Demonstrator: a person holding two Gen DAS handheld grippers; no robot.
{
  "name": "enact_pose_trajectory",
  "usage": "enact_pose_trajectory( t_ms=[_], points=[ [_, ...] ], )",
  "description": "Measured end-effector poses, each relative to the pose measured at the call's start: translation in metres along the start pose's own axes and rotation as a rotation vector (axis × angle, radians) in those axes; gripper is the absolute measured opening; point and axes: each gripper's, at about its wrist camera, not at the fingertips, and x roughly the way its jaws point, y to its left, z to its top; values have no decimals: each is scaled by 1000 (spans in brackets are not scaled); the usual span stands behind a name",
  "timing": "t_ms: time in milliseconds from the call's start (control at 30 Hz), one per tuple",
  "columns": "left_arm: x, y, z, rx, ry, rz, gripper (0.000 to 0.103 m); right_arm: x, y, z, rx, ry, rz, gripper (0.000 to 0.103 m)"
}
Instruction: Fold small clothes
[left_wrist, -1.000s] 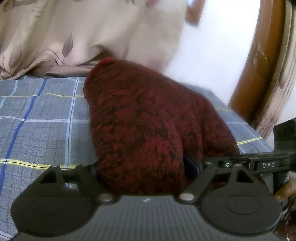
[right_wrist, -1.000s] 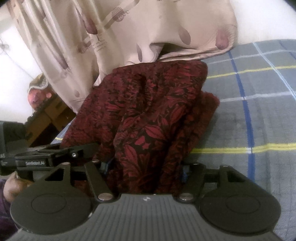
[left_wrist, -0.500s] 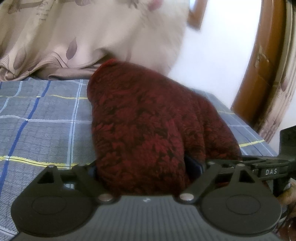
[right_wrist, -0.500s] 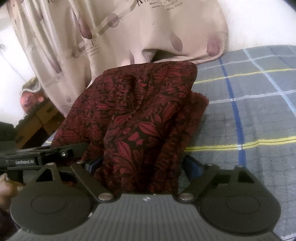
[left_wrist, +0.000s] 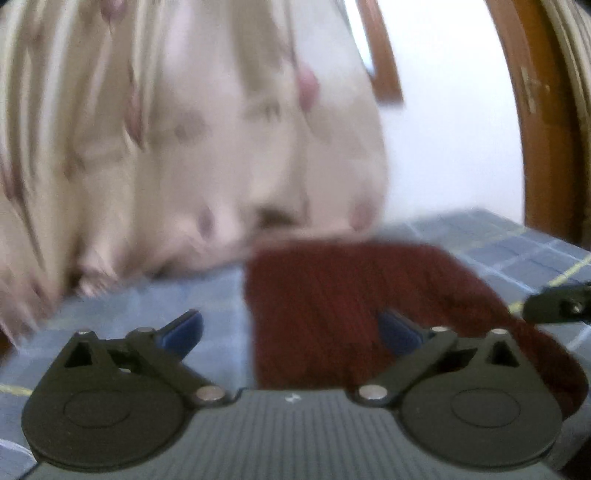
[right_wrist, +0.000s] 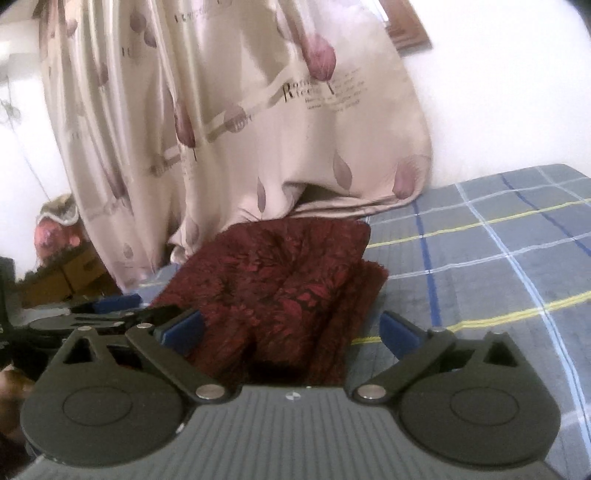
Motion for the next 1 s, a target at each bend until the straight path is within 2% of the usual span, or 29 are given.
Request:
enact_pose_trajectory(
  t_ms=[133, 267, 367, 467, 600, 733, 867, 1000],
  points=[
    [-31, 5, 18, -53, -135, 17, 103, -20, 2, 0, 19, -39, 6, 102],
    [-45, 4, 42, -38, -137, 104, 103, -37, 5, 2, 36, -63, 19, 102],
    [-58, 6, 55, -46, -175, 75, 103, -47, 10, 3, 41, -80, 32, 103],
    [-72, 10, 62, -103, -212, 20, 103, -54, 16, 4, 44, -96, 49, 103],
    [-70, 15, 74, -157, -124, -52, 103, -59, 24, 7, 44, -105, 74, 103],
    [-61, 23, 73, -230, -45, -75, 103, -63, 34, 8, 11, -114, 74, 103],
    [-52, 26, 63, -257, 16, -42, 103, -66, 49, 7, -54, -135, -20, 103],
    [-43, 27, 54, -248, 41, -2, 103, -62, 64, 8, -141, -128, -156, 103]
  ],
)
